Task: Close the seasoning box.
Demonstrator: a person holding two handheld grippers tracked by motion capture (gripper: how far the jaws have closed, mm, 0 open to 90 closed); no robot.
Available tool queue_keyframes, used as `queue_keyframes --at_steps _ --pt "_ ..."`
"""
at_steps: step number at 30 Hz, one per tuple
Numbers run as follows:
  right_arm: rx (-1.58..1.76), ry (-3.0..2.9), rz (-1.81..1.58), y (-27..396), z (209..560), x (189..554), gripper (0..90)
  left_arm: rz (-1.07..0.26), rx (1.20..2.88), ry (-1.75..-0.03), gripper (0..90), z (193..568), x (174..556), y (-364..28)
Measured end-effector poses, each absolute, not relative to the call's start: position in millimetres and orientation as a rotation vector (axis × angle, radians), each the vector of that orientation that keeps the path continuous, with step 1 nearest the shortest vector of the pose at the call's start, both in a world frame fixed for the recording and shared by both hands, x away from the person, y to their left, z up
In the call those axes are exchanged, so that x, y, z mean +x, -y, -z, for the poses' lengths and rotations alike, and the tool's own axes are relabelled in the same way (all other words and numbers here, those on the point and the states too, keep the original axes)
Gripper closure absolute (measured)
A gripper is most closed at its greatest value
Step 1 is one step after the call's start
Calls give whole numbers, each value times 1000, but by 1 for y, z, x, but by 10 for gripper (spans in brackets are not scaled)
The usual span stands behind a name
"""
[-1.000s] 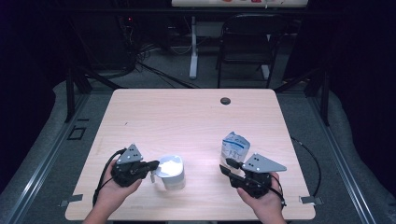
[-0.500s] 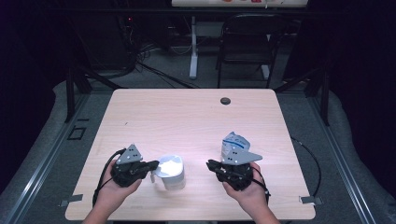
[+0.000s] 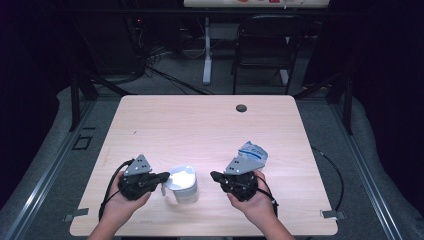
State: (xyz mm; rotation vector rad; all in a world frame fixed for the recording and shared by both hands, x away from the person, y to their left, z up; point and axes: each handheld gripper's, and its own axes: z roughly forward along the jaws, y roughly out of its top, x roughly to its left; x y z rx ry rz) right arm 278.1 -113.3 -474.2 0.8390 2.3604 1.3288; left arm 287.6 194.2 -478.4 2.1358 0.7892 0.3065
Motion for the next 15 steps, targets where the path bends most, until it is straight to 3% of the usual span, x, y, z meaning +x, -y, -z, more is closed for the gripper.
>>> queue_keyframes --at_steps 15 --pt "802 -2429 -1280 93 486 285 900 -306 2135 -787 900 478 288 -194"
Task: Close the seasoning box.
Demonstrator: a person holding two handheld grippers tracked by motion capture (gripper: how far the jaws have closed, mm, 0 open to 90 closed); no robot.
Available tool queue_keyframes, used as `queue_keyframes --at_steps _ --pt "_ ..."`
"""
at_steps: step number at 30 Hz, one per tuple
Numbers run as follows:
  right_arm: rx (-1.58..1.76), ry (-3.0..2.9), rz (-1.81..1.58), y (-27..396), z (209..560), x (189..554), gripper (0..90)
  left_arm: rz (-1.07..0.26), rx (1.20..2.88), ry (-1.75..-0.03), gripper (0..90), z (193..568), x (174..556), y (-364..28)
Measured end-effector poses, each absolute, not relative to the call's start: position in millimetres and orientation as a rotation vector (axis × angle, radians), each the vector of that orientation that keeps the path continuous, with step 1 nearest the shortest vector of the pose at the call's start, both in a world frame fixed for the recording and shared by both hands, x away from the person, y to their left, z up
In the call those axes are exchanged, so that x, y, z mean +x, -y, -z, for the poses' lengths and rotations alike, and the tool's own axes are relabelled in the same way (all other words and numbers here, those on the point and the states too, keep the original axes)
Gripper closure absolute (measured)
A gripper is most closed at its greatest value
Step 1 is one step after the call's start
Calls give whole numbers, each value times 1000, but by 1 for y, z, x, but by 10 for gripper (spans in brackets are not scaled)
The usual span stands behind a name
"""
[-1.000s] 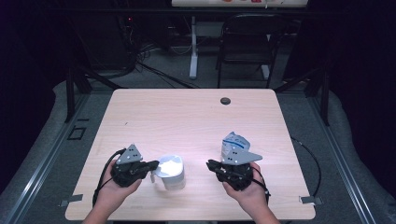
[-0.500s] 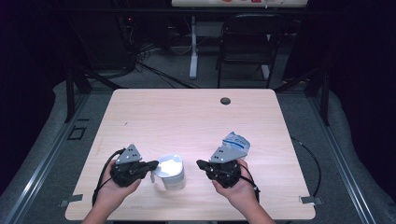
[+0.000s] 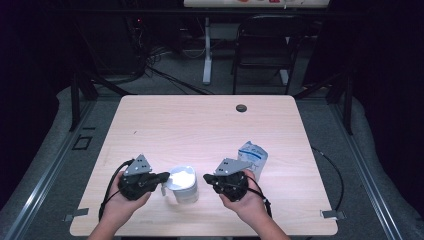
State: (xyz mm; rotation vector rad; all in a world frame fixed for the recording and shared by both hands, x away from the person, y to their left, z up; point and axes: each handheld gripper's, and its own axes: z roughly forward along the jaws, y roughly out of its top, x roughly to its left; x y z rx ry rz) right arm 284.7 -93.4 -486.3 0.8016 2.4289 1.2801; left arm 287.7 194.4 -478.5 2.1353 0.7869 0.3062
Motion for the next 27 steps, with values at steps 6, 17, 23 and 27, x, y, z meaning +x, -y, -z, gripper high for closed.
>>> queue_keyframes --at_steps 6,17,23,27 --pt "787 -2457 -1259 88 491 287 900 -306 2135 -788 900 478 288 -194" --pt "779 -2489 -1239 80 499 289 900 -303 2133 -785 900 479 288 -195" --pt "779 -2500 -1234 78 501 290 900 -298 2133 -785 900 479 288 -195" --pt "781 -2508 -1226 76 503 290 900 -300 2137 -783 900 478 288 -195"
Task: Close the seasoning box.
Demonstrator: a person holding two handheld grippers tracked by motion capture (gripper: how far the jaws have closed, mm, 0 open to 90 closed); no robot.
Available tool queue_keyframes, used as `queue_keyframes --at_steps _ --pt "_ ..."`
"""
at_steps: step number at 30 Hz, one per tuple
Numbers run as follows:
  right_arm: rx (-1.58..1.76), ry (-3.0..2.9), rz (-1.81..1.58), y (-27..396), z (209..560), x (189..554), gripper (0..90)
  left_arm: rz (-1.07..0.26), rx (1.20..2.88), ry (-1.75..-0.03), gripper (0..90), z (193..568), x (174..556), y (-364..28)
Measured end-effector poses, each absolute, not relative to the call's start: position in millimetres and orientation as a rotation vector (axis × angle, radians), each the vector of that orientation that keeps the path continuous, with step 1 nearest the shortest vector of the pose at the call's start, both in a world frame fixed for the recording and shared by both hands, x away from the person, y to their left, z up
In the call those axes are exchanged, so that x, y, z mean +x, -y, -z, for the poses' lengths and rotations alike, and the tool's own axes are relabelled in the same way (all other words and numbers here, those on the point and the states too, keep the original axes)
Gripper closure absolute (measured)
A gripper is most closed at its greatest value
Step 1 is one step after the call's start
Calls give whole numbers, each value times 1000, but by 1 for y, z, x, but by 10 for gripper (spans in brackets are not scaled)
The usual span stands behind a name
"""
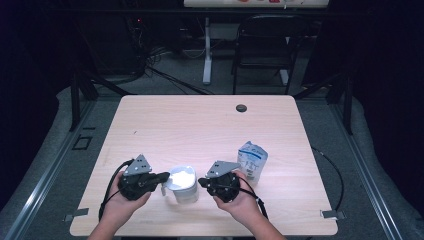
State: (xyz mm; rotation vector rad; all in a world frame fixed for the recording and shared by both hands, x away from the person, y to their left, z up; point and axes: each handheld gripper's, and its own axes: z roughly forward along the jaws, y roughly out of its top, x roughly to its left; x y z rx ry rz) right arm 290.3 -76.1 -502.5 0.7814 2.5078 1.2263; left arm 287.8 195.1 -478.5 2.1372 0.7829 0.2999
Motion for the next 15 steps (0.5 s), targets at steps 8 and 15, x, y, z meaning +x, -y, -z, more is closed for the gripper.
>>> queue_keyframes --at_steps 8,15 --pt "767 -2519 -1222 72 504 289 900 -300 2137 -783 900 479 288 -195" --pt "762 -2515 -1231 71 504 289 900 -299 2136 -783 900 479 288 -195"
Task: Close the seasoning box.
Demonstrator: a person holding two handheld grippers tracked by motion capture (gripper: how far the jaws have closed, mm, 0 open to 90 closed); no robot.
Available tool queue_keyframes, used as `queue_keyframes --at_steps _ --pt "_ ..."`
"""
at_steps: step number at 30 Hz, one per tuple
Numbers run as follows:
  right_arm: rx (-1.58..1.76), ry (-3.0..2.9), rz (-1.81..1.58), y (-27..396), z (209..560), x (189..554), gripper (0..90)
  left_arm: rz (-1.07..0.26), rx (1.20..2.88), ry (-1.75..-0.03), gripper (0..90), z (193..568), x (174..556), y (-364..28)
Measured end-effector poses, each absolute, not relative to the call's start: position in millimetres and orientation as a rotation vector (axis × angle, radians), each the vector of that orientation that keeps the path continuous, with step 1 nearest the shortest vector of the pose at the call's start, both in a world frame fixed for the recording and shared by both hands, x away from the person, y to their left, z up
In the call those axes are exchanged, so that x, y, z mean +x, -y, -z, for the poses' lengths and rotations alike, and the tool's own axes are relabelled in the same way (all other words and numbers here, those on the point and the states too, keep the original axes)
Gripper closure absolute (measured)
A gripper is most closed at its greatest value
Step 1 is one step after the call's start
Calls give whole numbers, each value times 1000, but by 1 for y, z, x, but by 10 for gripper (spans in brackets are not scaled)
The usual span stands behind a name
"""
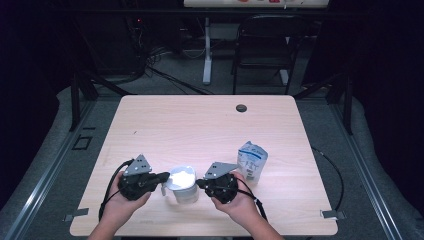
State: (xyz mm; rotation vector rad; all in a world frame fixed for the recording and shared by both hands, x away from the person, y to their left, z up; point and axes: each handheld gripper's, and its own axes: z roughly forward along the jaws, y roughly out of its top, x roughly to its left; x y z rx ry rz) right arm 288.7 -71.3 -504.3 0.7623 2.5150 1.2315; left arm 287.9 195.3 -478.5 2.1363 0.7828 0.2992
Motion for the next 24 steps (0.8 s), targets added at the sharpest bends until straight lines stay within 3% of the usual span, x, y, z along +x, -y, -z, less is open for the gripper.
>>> queue_keyframes --at_steps 24 --pt "759 -2496 -1257 72 497 288 900 -298 2127 -796 888 479 289 -197"
